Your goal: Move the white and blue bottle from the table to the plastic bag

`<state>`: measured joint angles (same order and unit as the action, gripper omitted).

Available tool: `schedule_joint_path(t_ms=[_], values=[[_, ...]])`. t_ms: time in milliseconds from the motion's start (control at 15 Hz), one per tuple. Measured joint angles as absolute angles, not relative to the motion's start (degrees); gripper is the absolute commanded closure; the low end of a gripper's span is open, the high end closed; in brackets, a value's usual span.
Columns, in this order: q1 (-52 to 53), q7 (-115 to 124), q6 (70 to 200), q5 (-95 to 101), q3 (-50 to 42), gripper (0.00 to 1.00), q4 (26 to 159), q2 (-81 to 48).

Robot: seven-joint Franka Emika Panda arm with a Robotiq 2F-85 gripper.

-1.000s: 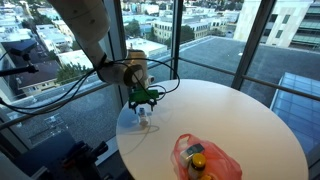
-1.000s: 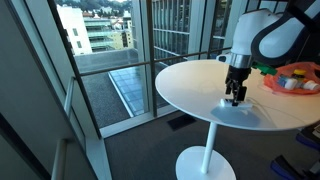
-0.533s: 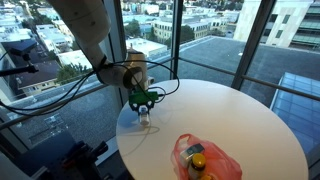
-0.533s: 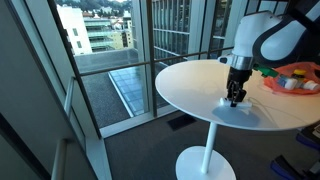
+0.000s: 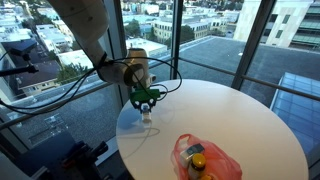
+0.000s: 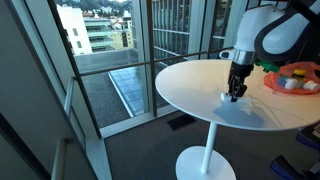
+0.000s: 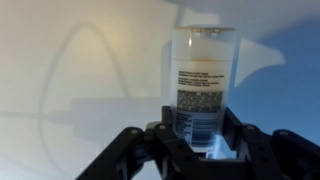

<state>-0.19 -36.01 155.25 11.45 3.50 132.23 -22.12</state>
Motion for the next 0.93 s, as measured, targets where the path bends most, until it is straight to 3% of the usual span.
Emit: schedule_joint_path(t_ms=[933], values=[[-6.46,-35.62,143.02,11.34,-2.92,0.74,137.71,-4.46]])
